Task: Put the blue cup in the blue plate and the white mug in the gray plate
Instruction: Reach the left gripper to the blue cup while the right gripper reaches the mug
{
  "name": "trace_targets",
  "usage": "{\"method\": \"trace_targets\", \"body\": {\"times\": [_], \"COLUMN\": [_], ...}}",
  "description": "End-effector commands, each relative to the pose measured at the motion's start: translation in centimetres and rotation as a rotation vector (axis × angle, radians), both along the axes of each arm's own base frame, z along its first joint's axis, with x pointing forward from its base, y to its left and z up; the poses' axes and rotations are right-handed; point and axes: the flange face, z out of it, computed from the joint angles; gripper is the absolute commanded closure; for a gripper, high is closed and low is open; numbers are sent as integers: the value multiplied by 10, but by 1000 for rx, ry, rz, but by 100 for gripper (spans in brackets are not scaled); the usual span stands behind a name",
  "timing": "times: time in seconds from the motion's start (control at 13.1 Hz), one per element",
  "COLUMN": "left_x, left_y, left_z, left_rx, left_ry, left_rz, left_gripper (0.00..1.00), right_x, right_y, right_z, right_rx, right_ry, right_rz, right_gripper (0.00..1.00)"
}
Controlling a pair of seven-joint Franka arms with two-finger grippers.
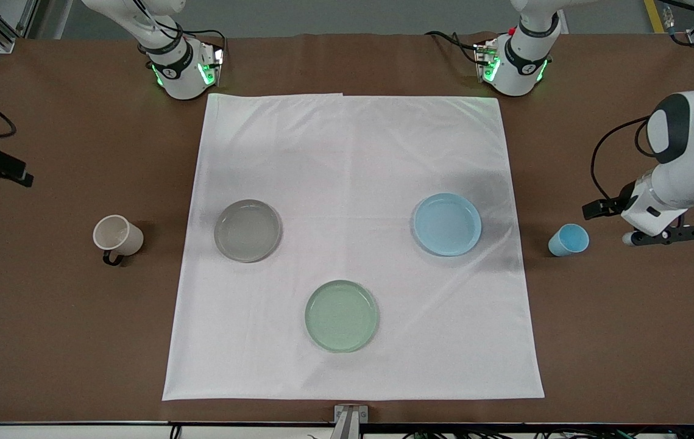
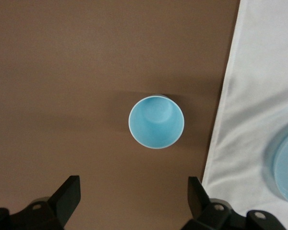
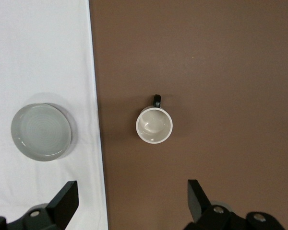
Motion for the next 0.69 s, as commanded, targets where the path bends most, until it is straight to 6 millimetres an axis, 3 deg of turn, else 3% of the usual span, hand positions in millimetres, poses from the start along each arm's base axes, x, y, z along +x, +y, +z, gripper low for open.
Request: {"method": "trace_targets", "body": {"times": [0.0,0.23,0.38,0.46,0.61], "left_x": [-9,-5,-2,0,2], "left_y": [8,21,21,22,22], "left_z": [-47,-83,-101,-110,-115], "left_rx": [-18,-30,-36,-39,-46], "left_ry": [-35,-60,-77,-76,-80], "left_rz": [-2,19,18,20,28], "left_gripper": [20,29,43,61,85], "right_x": [22,24,32,37,44], "right_y": [12,16,-1,-10,-28], "right_z": [-51,-97,-149,-173,-219], "right_rx": [-7,33,23,17,10], "right_ry": [27,-10,-53,-69,-66], "right_rz": [5,-31,-59,-70,-93], "right_gripper": [0,0,0,0,0]}}
